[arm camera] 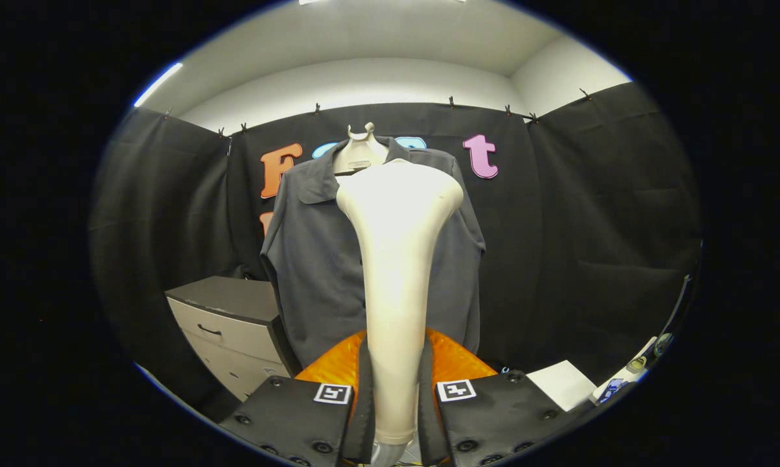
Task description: Iron the clothes twice with a garment steamer, once on the left side and once on the right side.
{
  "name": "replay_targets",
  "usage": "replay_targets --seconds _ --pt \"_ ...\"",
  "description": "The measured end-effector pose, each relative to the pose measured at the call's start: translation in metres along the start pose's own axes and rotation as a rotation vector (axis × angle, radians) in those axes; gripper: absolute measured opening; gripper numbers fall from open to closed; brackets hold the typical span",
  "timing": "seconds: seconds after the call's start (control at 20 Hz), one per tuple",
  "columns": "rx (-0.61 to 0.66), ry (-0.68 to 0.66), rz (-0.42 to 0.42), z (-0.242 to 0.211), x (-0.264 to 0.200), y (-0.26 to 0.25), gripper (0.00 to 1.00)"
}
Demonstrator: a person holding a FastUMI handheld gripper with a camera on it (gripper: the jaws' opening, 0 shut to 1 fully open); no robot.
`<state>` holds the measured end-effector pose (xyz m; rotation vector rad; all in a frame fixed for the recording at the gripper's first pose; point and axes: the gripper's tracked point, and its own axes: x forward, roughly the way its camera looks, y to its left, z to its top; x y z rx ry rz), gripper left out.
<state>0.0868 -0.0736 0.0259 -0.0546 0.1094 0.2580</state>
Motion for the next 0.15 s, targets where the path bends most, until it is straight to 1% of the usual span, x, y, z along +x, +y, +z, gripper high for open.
replay_targets --seconds 0.15 --pt "0.0 0.002 0.0 -0.001 0.001 0.0007 0.34"
